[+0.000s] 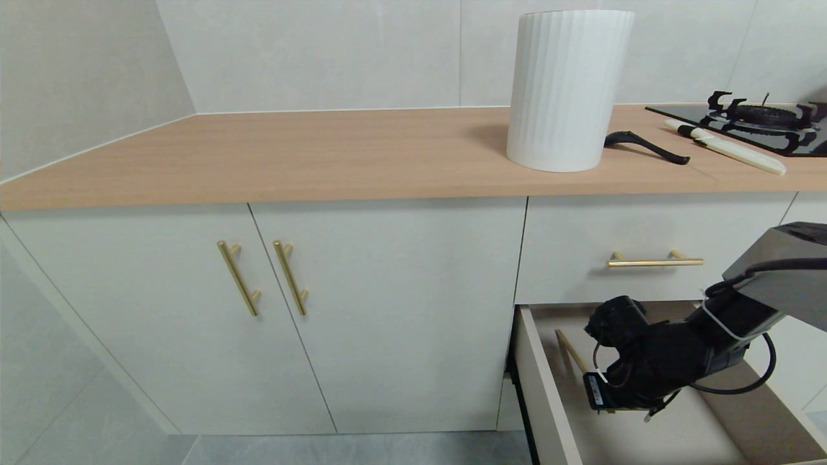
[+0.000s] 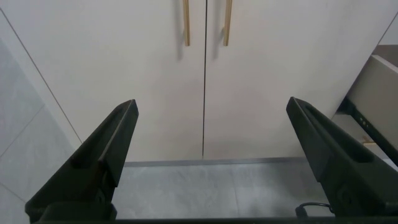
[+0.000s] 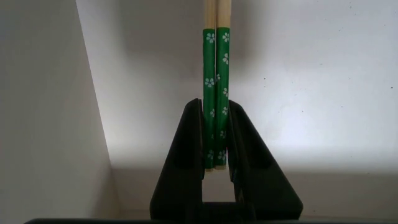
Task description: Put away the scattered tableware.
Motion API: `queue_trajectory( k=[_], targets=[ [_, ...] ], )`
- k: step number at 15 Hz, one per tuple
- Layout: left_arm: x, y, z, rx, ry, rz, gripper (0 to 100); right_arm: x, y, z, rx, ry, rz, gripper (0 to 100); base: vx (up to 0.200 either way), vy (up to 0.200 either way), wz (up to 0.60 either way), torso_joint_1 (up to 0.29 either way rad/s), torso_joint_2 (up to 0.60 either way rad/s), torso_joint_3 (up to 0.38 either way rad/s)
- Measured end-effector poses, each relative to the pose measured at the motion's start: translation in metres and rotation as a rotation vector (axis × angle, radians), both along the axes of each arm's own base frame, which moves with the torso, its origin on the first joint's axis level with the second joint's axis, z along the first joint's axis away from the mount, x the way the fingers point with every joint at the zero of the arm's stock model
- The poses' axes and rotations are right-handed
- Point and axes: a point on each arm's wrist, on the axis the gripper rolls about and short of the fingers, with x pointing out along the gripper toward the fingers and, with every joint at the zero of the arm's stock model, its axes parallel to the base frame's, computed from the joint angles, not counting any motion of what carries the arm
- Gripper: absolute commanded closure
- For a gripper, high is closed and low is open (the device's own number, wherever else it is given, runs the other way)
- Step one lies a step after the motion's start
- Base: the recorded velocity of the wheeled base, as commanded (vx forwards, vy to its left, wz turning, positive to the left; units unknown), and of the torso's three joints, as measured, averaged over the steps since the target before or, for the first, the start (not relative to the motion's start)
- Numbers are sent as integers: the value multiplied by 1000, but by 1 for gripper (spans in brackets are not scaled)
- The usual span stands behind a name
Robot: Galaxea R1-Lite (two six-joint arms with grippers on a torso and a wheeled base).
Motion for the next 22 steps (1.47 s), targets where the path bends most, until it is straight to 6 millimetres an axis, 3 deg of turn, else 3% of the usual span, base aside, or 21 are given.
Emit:
queue_trajectory(
  k=[1, 7, 10, 13, 17, 22],
  targets=[
    [0, 0, 0, 0, 0, 0, 0, 0, 0, 0, 0, 0, -1, 0, 0, 0, 0, 0, 0, 0],
    [0, 0, 0, 0, 0, 0, 0, 0, -2, 3, 2, -8, -5, 0, 0, 0, 0, 0, 0, 0],
    [0, 0, 0, 0, 0, 0, 0, -6, -4, 15, 8, -29, -2, 0, 0, 0, 0, 0, 0, 0],
    [0, 0, 0, 0, 0, 0, 0, -19, -10, 44, 19, -95, 4, 0, 0, 0, 0, 0, 0, 0],
    [0, 0, 0, 0, 0, 0, 0, -43, -26, 101, 36, -261, 28, 0, 0, 0, 0, 0, 0, 0],
    [0, 0, 0, 0, 1, 0, 0, -83, -39, 155, 38, -449, 89, 0, 0, 0, 0, 32, -289, -297]
  ],
)
